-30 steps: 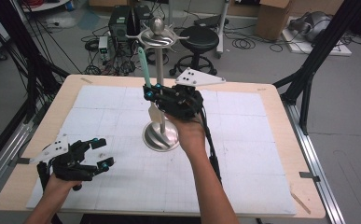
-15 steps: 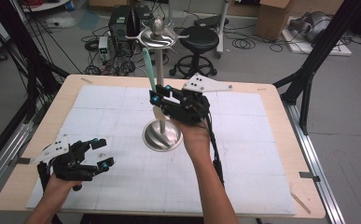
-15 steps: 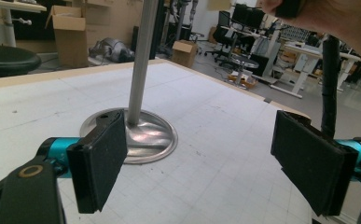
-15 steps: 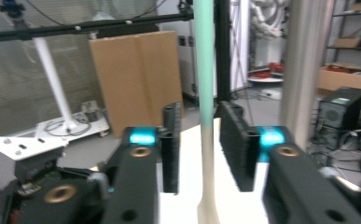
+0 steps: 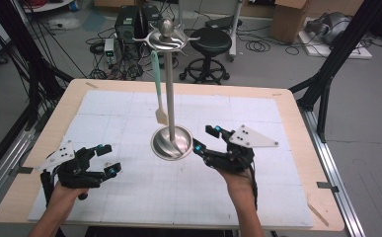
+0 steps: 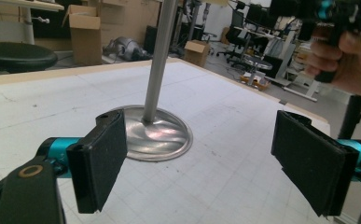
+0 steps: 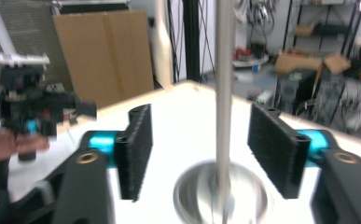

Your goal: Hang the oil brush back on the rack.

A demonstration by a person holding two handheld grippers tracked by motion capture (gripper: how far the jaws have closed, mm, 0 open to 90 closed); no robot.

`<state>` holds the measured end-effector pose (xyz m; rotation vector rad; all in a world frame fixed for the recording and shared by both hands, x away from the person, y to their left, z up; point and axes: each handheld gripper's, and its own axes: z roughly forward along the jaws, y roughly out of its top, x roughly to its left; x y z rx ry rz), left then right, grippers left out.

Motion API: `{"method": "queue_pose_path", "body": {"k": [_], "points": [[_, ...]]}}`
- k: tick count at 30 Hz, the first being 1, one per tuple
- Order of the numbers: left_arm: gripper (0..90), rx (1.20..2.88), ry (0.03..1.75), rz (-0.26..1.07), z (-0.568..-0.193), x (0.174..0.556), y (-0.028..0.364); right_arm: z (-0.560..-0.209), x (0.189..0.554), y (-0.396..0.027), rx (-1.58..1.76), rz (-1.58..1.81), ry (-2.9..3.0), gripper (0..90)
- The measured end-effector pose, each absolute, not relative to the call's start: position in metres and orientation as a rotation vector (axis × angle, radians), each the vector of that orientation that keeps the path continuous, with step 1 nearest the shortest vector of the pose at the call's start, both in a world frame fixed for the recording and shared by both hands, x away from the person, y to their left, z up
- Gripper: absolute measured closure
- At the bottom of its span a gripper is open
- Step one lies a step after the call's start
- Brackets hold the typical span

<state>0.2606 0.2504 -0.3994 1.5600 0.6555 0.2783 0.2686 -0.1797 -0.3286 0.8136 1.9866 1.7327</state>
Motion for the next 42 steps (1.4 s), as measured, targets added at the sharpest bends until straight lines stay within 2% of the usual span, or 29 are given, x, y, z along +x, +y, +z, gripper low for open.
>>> {"method": "queue_pose_path", "body": {"k": [3, 6, 10, 18, 42], "points": [[18.8, 1.57, 0.66, 0.291, -0.4, 0.261, 0.251, -0.347, 0.26, -0.198, 0.865, 1.701, 1.971, 19.9], [18.7, 1.57, 0.661, 0.32, -0.401, 0.263, 0.251, -0.365, 0.252, -0.217, 0.895, 1.637, 1.973, 17.9], [18.8, 1.564, 0.652, 0.361, -0.402, 0.264, 0.25, -0.386, 0.238, -0.239, 0.976, 1.557, 1.939, 17.5], [18.8, 1.585, 0.671, 0.372, -0.405, 0.263, 0.251, -0.398, 0.213, -0.269, 1.078, 1.51, 1.872, 17.1], [18.7, 1.604, 0.679, 0.36, -0.409, 0.257, 0.251, -0.4, 0.208, -0.269, 1.109, 1.474, 1.855, 17.2]]}}
